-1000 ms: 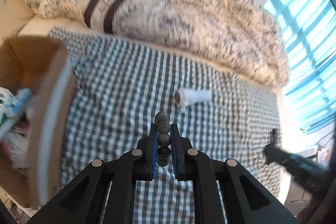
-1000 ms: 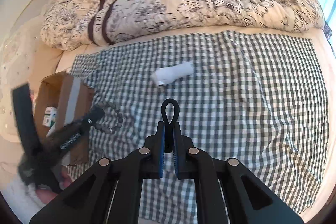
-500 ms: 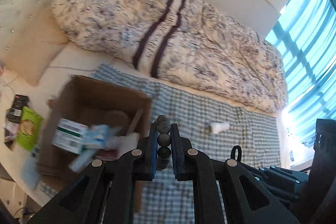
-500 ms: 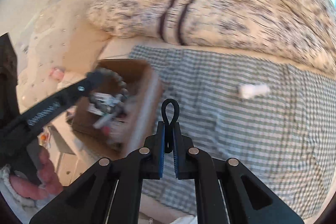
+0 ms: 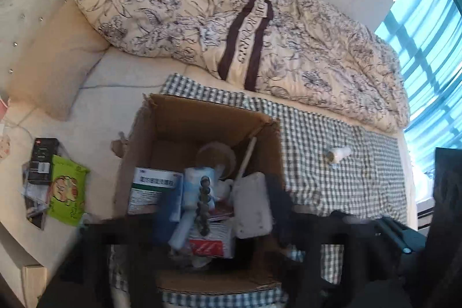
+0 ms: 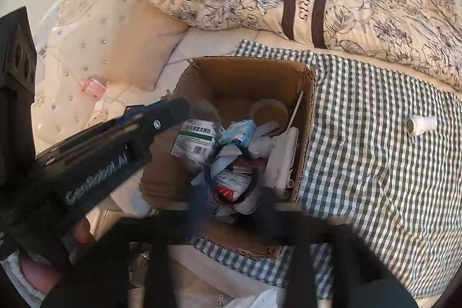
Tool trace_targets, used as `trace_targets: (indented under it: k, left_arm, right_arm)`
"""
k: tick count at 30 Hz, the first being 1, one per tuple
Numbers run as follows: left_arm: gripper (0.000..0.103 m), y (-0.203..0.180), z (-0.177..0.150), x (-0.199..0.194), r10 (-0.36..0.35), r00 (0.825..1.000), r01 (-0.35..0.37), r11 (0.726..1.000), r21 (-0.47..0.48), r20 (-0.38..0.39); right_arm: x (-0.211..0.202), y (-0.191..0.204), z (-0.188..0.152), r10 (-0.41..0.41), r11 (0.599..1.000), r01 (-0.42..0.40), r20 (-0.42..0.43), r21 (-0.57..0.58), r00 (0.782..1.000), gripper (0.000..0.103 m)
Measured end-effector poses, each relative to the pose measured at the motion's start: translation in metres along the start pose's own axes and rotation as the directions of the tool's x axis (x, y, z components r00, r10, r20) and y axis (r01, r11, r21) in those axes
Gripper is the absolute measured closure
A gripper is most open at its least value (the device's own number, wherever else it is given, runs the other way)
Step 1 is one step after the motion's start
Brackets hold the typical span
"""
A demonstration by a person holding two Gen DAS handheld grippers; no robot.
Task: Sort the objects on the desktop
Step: 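Carry bracelet and hair tie into the box and open both grippers, then move the right gripper back over the white plug adapter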
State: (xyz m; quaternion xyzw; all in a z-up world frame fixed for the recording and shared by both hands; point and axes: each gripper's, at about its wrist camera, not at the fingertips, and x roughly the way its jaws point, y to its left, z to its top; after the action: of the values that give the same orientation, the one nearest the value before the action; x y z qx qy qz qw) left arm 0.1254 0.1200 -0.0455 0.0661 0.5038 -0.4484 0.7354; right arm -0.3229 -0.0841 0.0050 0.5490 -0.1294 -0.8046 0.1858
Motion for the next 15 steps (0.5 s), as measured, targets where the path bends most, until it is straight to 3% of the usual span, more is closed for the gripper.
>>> trace_targets:
  k: [8, 12, 15]
  left_arm:
    - [0.019, 0.002, 0.006, 0.008, -0.019, 1.0, 0.02, 1.0, 0.023, -0.017]
    - [0.019, -0.01, 0.009, 0.015, 0.006, 1.0, -0.005, 0.999, 0.042, -0.02]
    - [0.013, -0.024, 0.009, 0.021, 0.033, 0.999, -0.032, 0.998, 0.052, -0.021]
  right_arm:
    - [-0.004, -0.012, 0.002, -0.045, 0.995, 0.044, 0.007, 0.094, 0.999, 0.007]
    - [-0.01, -0.026, 0.002, -0.074, 0.99, 0.072, 0.012, 0.121, 0.997, 0.007]
    - [-0.017, -0.042, -0.001, -0.09, 0.984, 0.086, 0.017, 0.153, 0.996, 0.007]
